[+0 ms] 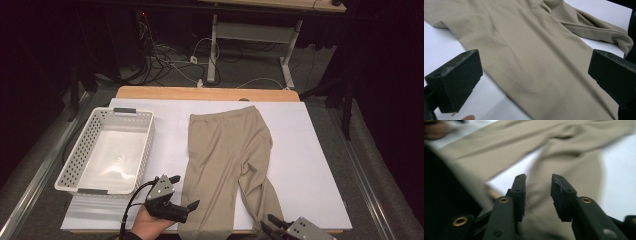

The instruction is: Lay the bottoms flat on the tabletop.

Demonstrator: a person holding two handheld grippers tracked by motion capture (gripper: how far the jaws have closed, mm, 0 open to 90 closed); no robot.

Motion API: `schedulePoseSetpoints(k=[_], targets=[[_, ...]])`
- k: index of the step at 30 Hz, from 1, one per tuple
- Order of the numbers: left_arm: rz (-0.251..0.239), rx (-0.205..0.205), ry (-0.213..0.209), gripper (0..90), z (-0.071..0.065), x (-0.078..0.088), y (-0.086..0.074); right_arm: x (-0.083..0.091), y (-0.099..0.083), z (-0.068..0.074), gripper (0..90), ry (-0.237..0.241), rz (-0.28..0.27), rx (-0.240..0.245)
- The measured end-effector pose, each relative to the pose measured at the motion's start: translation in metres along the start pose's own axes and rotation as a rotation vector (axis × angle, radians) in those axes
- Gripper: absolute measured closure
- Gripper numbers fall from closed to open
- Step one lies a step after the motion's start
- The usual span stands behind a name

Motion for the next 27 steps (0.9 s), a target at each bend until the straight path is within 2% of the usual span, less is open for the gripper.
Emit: schedulePoseSetpoints(k=[2, 4, 6, 7, 9, 10, 12, 15, 17, 22, 27], targets=[[0.0, 0.001, 0.001, 0.0, 0.0, 0.0, 0.0, -0.004, -0.004, -0.016, 63.8, -0.052, 0.014, -0.035], [0.002, 0.001, 0.003, 0.0, 0.0, 0.0, 0.0, -0.01, -0.01, -0.029, 61.9, -0.101, 0.055, -0.052], [0.004, 0.0, 0.004, 0.0, 0.0, -0.001, 0.0, -0.017, -0.016, -0.035, 63.3, -0.114, 0.096, -0.057], [0.006, 0.0, 0.005, 0.0, 0.0, -0.001, 0.0, -0.019, -0.018, -0.036, 67.4, -0.109, 0.098, -0.057], [0.007, 0.0, 0.005, 0.0, 0.0, -0.001, 0.0, -0.018, -0.018, -0.034, 88.6, -0.085, 0.1, -0.041], [0.007, 0.0, 0.005, 0.0, 0.0, -0.001, 0.0, -0.019, -0.017, -0.034, 90.0, -0.067, 0.099, -0.036], [0.006, 0.002, 0.006, 0.0, 0.0, -0.001, 0.0, -0.016, -0.017, -0.034, 90.0, -0.079, 0.094, -0.022], [0.005, 0.0, 0.004, 0.0, 0.0, -0.001, 0.0, -0.001, -0.013, -0.043, 90.0, -0.106, 0.043, -0.045], [0.006, 0.0, 0.004, 0.0, 0.0, -0.001, 0.0, 0.008, -0.014, -0.05, 90.0, -0.139, 0.032, -0.055], [0.008, 0.0, 0.003, 0.0, 0.0, -0.001, 0.0, 0.021, -0.025, -0.074, 90.0, -0.19, 0.03, -0.131], [0.011, 0.002, 0.003, 0.0, 0.0, -0.001, 0.0, 0.022, -0.036, -0.091, 90.0, -0.235, 0.054, -0.167]])
Point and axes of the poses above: each handheld gripper's, and its own axes: x roughly backward along the jaws, y roughly out of its top, z roughly to its left, the point moved 2 cm from there along -x, roughly forward along the jaws, and after that the axes turned 8 degrees about -y, right-handed, at the moved point
